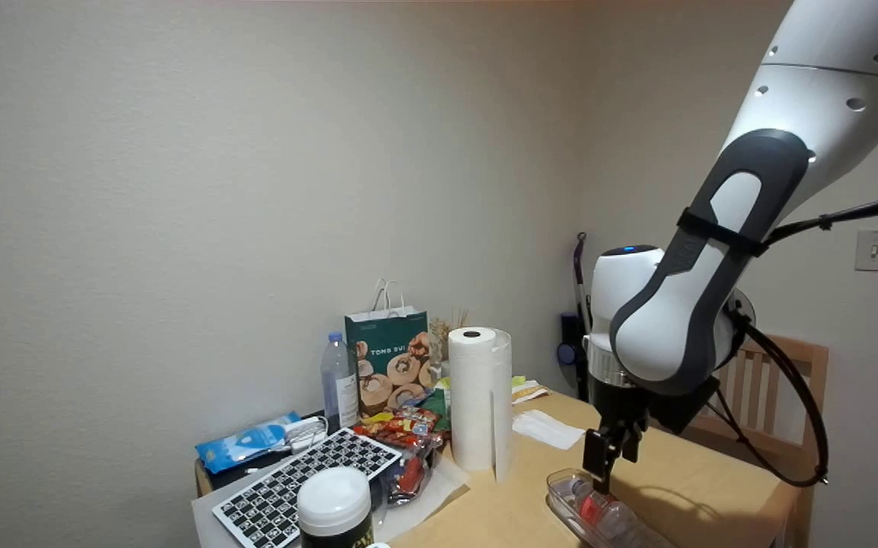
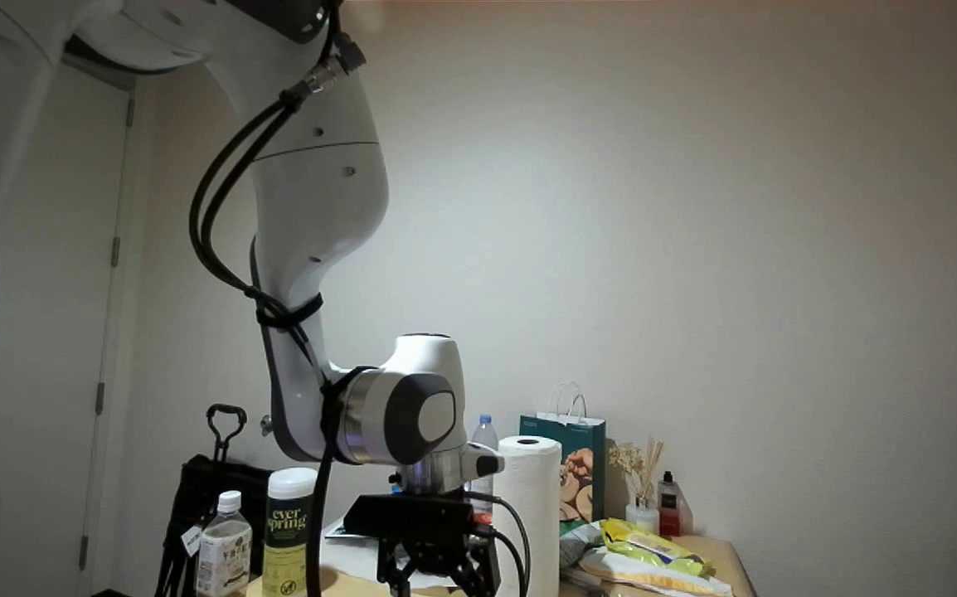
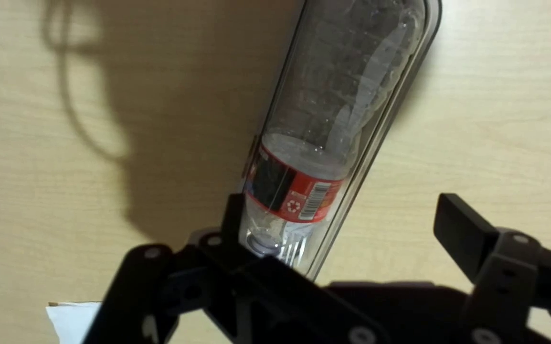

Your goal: Pick up the bottle and put it on the table.

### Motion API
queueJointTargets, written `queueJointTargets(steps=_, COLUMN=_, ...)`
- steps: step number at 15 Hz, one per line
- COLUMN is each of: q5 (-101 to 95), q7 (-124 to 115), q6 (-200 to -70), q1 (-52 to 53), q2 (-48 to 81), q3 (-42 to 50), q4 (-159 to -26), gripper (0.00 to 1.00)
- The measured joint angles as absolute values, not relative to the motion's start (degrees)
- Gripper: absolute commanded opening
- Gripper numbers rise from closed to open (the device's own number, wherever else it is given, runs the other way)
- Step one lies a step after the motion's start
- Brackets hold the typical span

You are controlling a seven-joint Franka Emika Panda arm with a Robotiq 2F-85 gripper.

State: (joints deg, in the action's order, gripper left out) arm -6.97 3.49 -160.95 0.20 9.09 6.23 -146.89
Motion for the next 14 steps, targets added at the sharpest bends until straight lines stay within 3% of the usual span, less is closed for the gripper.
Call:
queueJointTargets(steps=6, q5=-27.69, q7=-17.76, q6=-160.81, q1=5.61, q2=15.58, q3=14.01, q4=-143.4, gripper=1.0)
queueJointTargets(steps=14, q5=-24.4, q7=-21.82, q6=-156.38, q1=7.68, q2=17.92, q3=13.95, q4=-140.92, gripper=1.0)
